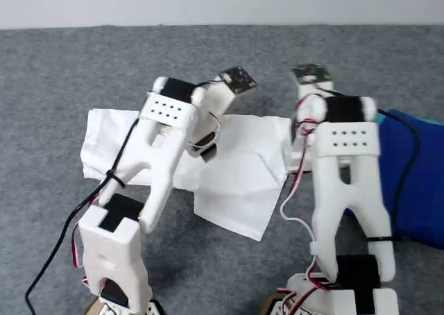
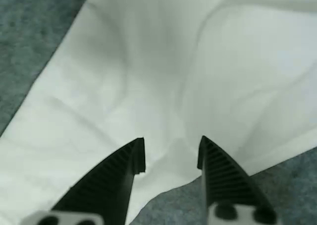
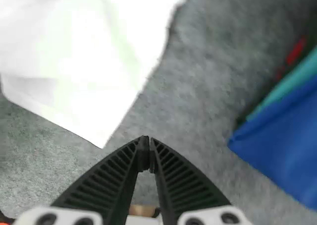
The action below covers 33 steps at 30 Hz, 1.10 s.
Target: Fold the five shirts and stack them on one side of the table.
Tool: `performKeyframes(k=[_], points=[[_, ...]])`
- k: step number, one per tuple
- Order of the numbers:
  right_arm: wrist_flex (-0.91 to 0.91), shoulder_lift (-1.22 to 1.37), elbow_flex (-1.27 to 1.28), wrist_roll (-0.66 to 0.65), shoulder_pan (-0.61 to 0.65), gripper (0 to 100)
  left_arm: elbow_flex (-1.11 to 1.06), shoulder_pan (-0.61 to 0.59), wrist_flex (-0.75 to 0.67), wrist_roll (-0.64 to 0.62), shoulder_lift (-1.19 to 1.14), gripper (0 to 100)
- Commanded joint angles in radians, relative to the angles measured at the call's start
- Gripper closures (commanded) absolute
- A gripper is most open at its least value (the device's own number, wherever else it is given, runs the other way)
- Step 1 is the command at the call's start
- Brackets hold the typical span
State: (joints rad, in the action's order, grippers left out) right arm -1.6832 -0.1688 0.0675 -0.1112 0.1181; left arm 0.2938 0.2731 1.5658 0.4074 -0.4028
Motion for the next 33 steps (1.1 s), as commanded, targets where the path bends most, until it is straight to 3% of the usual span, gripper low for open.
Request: performKeyframes(k=[1,8,19,29,33], points=[[0.088,-0.038,-0.005,0.014,0.082,98.9,0.044,-0.04,0.008,-0.026,0.087,86],[0.225,0.193,-0.008,0.012,0.17,98.9,0.038,-0.129,0.046,-0.026,0.14,97],[0.372,0.492,-0.015,0.006,0.119,98.9,0.038,-0.189,0.104,-0.026,0.209,98],[0.124,0.234,-0.092,0.005,-0.041,98.9,-0.002,-0.077,0.19,0.049,0.272,97],[0.03,0.154,-0.091,0.003,-0.128,98.9,-0.108,0.061,0.189,0.063,0.301,87]])
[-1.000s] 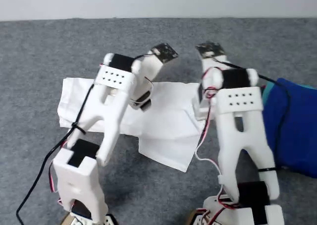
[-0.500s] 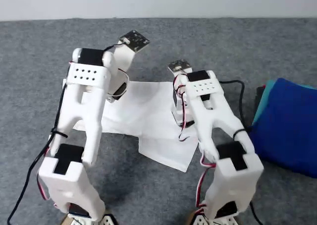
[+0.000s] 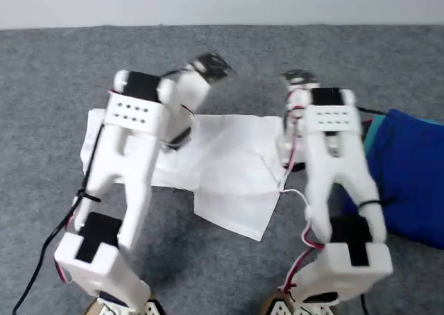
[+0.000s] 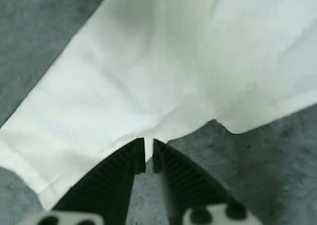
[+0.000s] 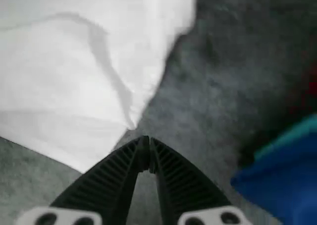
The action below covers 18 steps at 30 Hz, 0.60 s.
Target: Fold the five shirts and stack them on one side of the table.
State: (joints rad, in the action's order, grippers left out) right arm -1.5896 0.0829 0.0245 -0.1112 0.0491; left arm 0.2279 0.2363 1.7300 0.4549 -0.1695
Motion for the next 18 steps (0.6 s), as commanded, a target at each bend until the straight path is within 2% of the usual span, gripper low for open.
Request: performKeyframes(k=[1,5,9,13,18], points=[[-0.085,-0.111,-0.048,0.003,-0.079,98.9,-0.073,0.14,0.023,0.015,0.074,85],[-0.151,-0.15,-0.046,0.003,-0.15,98.9,-0.182,0.295,-0.006,0.015,0.075,82],[-0.18,-0.162,-0.046,0.003,-0.206,98.9,-0.285,0.4,-0.084,0.015,0.074,82],[-0.18,-0.166,-0.046,-0.023,-0.237,98.9,-0.386,0.448,-0.192,0.014,0.074,79],[-0.18,-0.189,-0.046,-0.057,-0.239,98.9,-0.458,0.448,-0.296,0.012,0.061,78]])
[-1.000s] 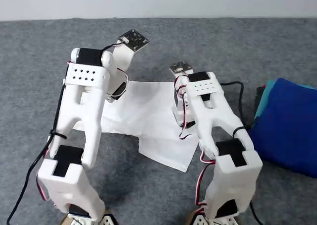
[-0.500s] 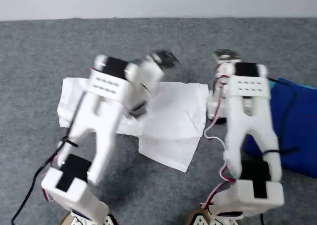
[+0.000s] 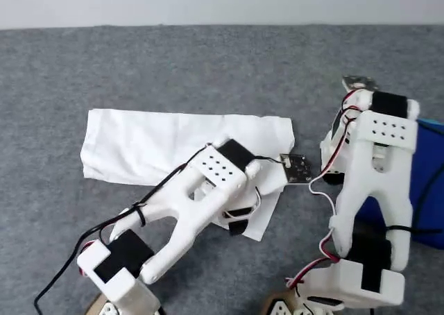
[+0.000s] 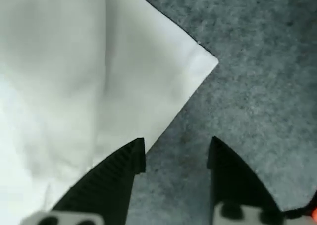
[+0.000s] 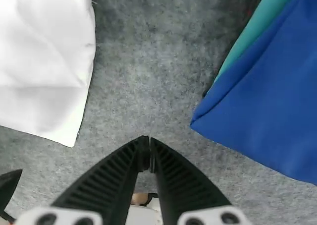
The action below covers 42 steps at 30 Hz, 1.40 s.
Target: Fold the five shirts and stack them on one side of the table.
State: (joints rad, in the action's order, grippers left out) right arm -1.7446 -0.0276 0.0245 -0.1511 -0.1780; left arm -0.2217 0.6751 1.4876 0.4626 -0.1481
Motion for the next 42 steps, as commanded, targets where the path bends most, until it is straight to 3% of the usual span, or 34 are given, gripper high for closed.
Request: performKeyframes(k=[1,12,15,22,31,42], points=[[-0.025,-0.082,-0.046,-0.018,-0.012,98.9,-0.012,0.009,-0.064,0.005,0.026,78],[-0.025,-0.116,-0.046,-0.018,-0.012,98.9,-0.008,0.006,-0.135,0.006,-0.195,79],[-0.025,-0.122,-0.046,-0.018,-0.012,98.9,0.008,0.006,-0.135,0.006,-0.209,83],[-0.025,-0.122,-0.046,-0.017,-0.012,98.9,0.062,0.006,-0.112,0.006,-0.184,99],[-0.025,-0.122,-0.046,-0.015,-0.012,98.9,0.162,-0.018,-0.055,0.005,-0.061,99],[-0.025,-0.122,-0.046,-0.012,-0.005,98.9,0.186,-0.152,-0.27,0.005,-0.16,98]])
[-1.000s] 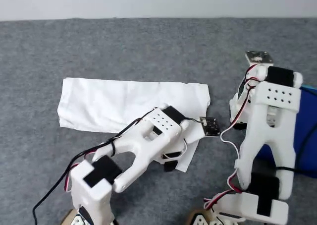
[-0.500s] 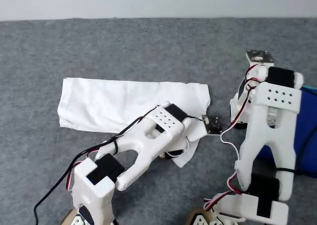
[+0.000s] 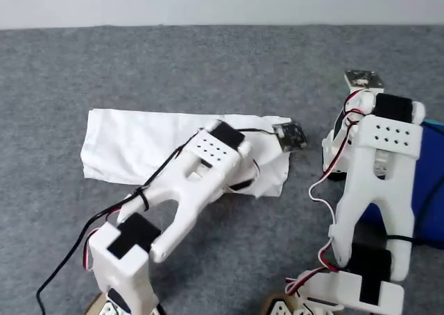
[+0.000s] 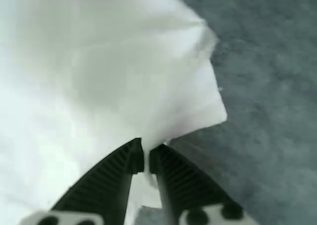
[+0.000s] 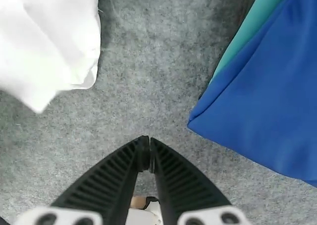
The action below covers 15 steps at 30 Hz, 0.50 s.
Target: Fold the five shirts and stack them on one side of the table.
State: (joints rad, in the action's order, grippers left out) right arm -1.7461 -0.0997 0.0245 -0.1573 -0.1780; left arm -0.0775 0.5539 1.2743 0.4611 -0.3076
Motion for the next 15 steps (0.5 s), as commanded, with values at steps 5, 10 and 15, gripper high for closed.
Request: performKeyframes(k=[5,10,15], points=[[-0.042,-0.05,-0.046,-0.006,-0.005,98.9,0.042,-0.08,-0.14,-0.069,-0.031,86],[-0.042,-0.05,-0.046,-0.006,-0.004,98.9,0.093,-0.112,-0.17,-0.153,-0.069,79],[-0.042,-0.05,-0.046,-0.006,-0.004,98.9,0.237,-0.114,-0.091,-0.153,-0.141,79]])
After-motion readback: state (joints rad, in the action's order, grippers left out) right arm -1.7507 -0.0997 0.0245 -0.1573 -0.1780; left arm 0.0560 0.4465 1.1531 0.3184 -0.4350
